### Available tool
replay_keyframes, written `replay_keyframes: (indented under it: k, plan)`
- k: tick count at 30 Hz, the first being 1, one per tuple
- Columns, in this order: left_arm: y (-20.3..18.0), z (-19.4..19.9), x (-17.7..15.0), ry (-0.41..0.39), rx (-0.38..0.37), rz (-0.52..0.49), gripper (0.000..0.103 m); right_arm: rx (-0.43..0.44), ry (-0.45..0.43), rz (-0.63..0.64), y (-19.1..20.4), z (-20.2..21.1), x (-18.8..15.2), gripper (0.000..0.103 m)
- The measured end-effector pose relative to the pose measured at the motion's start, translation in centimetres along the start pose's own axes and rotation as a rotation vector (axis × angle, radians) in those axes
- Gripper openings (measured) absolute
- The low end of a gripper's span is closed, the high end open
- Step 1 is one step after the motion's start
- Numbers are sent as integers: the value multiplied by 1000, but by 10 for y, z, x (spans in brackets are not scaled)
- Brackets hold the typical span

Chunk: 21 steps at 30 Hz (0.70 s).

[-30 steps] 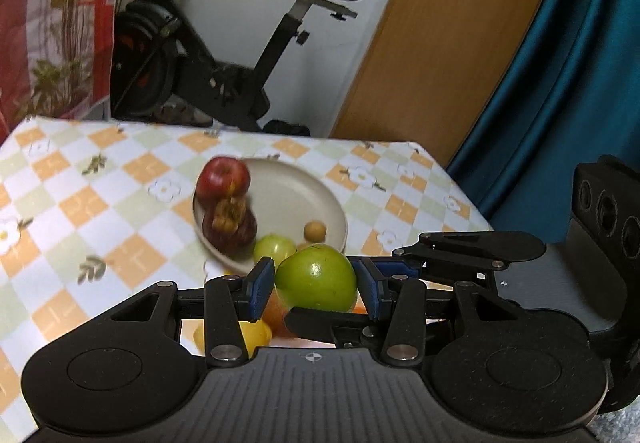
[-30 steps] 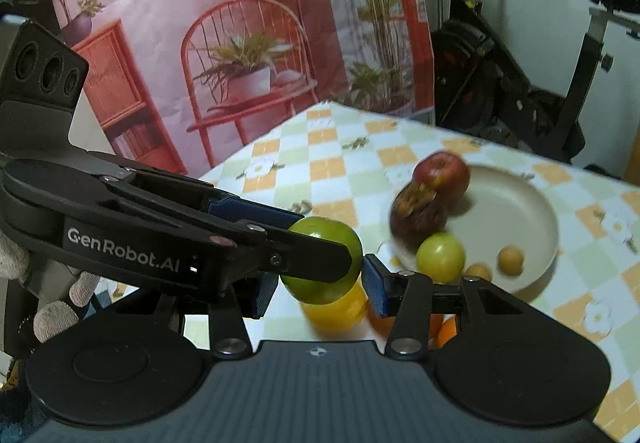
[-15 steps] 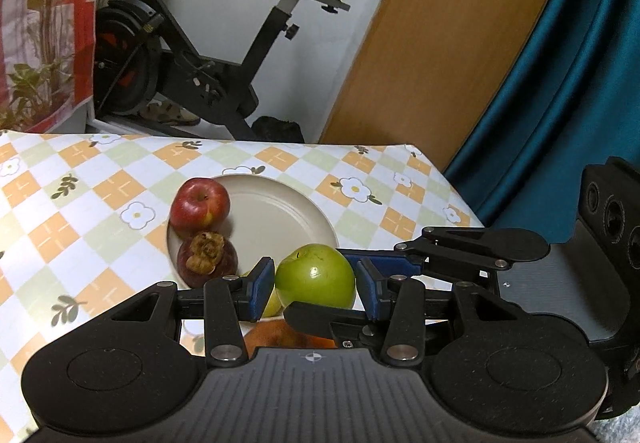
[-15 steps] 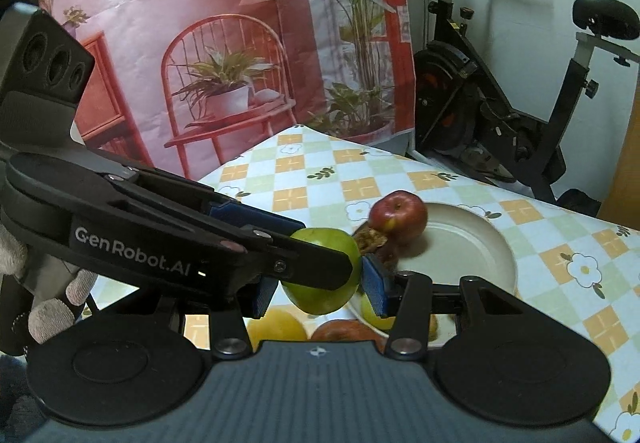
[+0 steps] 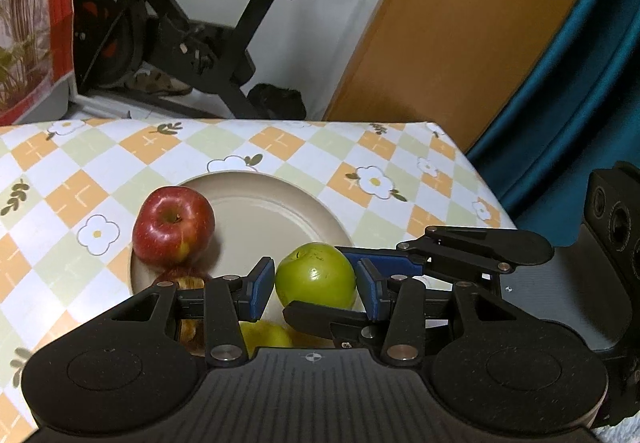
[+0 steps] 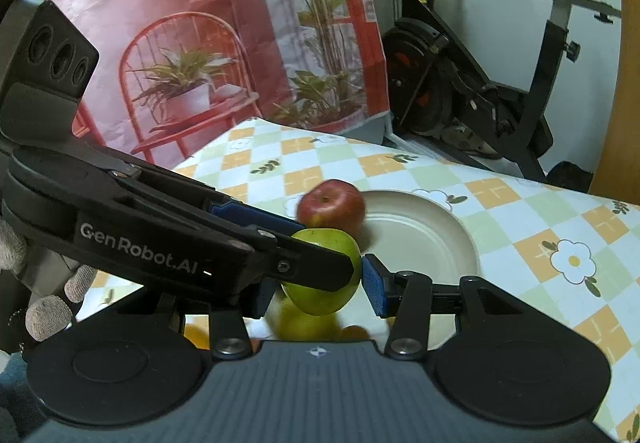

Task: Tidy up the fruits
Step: 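Carry the second green apple with the left gripper onto the plate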

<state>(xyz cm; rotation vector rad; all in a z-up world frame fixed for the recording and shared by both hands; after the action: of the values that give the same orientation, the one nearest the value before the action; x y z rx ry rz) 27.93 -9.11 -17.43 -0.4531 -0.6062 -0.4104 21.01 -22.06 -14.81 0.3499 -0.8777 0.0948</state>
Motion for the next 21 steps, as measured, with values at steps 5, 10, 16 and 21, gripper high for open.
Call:
replay_keyframes:
  k: [5,10,16,21]
  plan:
    - [12,-22,4,39,18,7,47,15,24,-26,-19,-23,0,49]
    - [28,-33,2,66,43,33,47,31,58,-29,-27,-45,-2,49]
    - [34,-29,3,58,40,34,47,20,74,-40,-34,-63,-5,49]
    - [36,-20,9,23,48,26,47,-1,72,-36,-37,-73,-5,49]
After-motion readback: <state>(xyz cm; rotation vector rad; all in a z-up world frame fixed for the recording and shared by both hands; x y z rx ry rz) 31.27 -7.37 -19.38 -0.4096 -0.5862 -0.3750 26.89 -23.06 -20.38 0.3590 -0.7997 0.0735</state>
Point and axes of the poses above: each gripper's, at about its wrist camera, not at the fingertips, and z roughly against the way its jaws point, y to its left, x to its top, the point moved 5 cm from there along -z, roughly the way its jaws point, and after that the axes turned 3 degrees about -z, right-handed, at the moved point
